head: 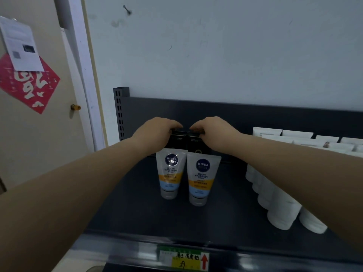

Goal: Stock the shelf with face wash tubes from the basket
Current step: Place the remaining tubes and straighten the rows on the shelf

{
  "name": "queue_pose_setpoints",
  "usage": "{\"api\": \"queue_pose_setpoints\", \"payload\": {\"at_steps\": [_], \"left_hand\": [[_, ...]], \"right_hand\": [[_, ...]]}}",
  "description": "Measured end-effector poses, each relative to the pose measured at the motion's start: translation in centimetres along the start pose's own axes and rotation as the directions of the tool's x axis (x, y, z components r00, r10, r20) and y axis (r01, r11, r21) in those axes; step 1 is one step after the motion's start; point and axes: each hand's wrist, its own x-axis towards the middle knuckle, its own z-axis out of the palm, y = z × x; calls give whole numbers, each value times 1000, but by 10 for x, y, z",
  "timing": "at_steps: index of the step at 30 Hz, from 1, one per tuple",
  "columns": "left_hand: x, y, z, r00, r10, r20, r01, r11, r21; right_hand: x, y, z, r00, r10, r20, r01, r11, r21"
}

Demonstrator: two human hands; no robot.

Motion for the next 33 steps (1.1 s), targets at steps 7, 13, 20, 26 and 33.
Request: {"api": "queue_pose_setpoints", "payload": {"at_steps": [7, 13, 20, 26, 33], "left_hand": [[2, 6, -5, 997, 78, 2, -78, 997, 14], [4, 5, -2, 995, 95, 24, -96, 994, 43], [3, 5, -1, 995, 100, 6, -100, 994, 39], [3, 5, -1, 996, 94, 0, -94, 995, 41], [4, 2, 5, 997, 73, -18, -72, 997, 38]], "right_hand": [[0, 3, 2, 1000, 11, 12, -11, 1000, 6], [-2, 7, 1, 1000, 15, 13, -16, 1000, 20], [-3, 9, -1, 1000, 10, 19, -10, 1000, 13], [-2, 10, -3, 999, 5, 37, -5, 1000, 5], [1, 18, 2, 1000, -3, 8, 2, 999, 32]]}}
